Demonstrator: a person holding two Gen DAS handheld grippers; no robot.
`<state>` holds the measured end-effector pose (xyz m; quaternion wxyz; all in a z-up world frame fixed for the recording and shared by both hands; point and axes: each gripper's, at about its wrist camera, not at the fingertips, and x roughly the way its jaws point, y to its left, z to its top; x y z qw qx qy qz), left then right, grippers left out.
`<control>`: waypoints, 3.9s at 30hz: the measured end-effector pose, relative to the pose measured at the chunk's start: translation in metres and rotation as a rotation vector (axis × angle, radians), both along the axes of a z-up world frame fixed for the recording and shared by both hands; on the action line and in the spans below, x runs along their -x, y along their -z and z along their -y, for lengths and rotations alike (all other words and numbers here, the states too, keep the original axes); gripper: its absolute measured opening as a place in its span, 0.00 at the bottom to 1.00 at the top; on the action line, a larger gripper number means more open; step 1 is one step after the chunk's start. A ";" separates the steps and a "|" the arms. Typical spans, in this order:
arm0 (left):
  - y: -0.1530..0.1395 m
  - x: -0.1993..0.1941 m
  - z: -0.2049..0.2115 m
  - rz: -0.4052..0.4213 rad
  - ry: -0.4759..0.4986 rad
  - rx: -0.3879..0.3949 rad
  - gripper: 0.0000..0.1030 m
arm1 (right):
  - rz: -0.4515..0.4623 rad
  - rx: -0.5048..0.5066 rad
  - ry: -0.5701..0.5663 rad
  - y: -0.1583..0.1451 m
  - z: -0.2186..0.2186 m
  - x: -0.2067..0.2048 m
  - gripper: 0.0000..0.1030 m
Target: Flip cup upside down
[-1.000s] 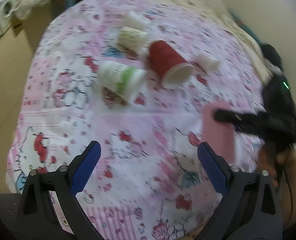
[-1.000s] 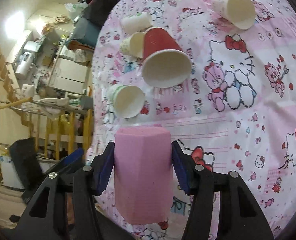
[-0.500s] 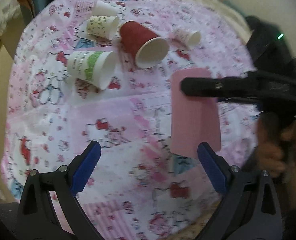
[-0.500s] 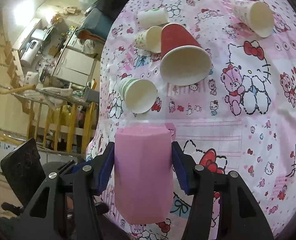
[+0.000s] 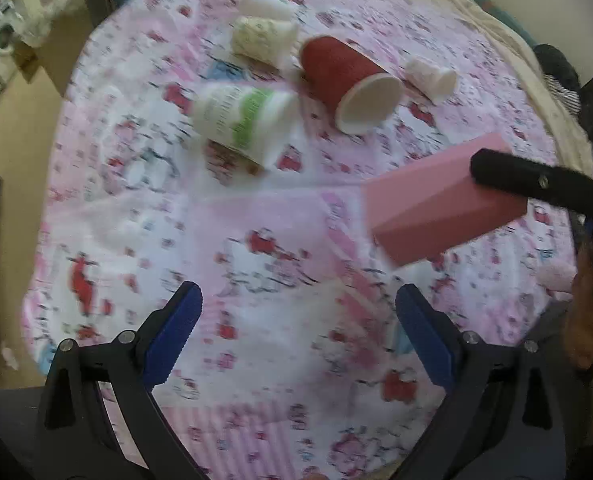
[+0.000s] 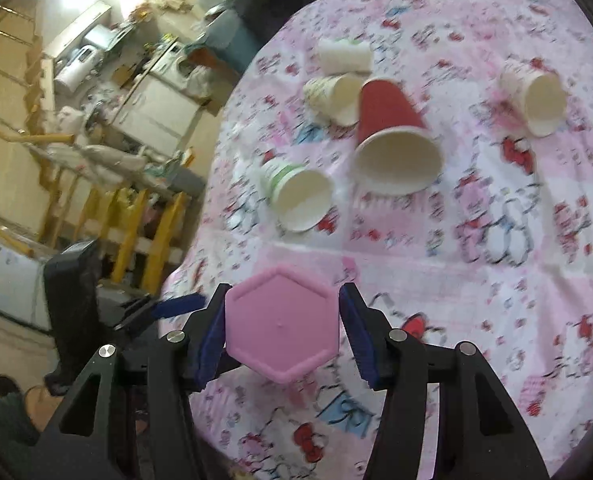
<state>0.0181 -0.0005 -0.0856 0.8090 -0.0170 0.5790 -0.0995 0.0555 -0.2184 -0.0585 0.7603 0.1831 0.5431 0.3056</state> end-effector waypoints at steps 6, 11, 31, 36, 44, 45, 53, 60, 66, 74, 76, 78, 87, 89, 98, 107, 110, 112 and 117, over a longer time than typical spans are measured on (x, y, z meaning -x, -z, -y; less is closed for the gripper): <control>-0.010 -0.004 -0.025 0.068 -0.129 -0.081 0.93 | 0.114 0.302 0.022 -0.006 -0.007 -0.020 0.55; -0.011 -0.009 -0.044 0.068 -0.198 -0.065 0.93 | 0.104 0.401 -0.046 0.008 -0.029 -0.034 0.55; -0.019 -0.006 -0.044 0.099 -0.203 -0.050 1.00 | 0.102 0.394 -0.043 0.026 -0.049 -0.039 0.79; -0.027 -0.002 -0.046 0.135 -0.214 -0.021 1.00 | 0.147 0.331 0.023 -0.004 -0.031 -0.025 0.85; -0.053 0.018 -0.041 0.289 -0.200 -0.001 1.00 | 0.290 0.220 0.243 -0.053 0.016 0.038 1.00; -0.057 0.021 -0.040 0.314 -0.201 -0.008 1.00 | 0.313 0.247 0.262 -0.057 0.017 0.046 1.00; -0.072 0.052 -0.033 0.453 -0.207 -0.058 1.00 | 0.450 0.392 0.326 -0.064 0.008 0.100 1.00; -0.066 0.071 -0.020 0.462 -0.166 -0.046 1.00 | 0.518 0.472 0.379 -0.058 0.001 0.133 1.00; -0.068 0.082 -0.004 0.536 -0.138 -0.104 1.00 | 0.513 0.420 0.408 -0.048 0.003 0.141 1.00; -0.066 0.082 -0.004 0.547 -0.152 -0.084 1.00 | 0.536 0.424 0.418 -0.047 0.001 0.137 1.00; -0.066 0.082 -0.003 0.550 -0.151 -0.089 1.00 | 0.537 0.422 0.421 -0.047 0.001 0.137 1.00; -0.067 0.083 -0.004 0.553 -0.153 -0.087 1.00 | 0.542 0.421 0.422 -0.048 0.001 0.137 1.00; -0.068 0.083 -0.006 0.557 -0.167 -0.087 1.00 | 0.548 0.411 0.421 -0.048 0.001 0.137 1.00; -0.067 0.083 -0.005 0.556 -0.167 -0.090 1.00 | 0.556 0.410 0.418 -0.049 0.000 0.138 1.00; -0.068 0.083 -0.005 0.560 -0.164 -0.088 1.00 | 0.563 0.411 0.407 -0.049 -0.003 0.138 1.00; -0.068 0.083 -0.005 0.562 -0.161 -0.086 1.00 | 0.557 0.398 0.406 -0.049 -0.003 0.138 1.00; -0.068 0.083 -0.004 0.561 -0.160 -0.086 1.00 | 0.557 0.398 0.407 -0.048 -0.003 0.138 1.00; -0.068 0.083 -0.004 0.561 -0.159 -0.085 1.00 | 0.556 0.399 0.405 -0.048 -0.003 0.138 1.00; -0.068 0.084 -0.004 0.560 -0.159 -0.085 1.00 | 0.550 0.393 0.402 -0.047 -0.004 0.138 1.00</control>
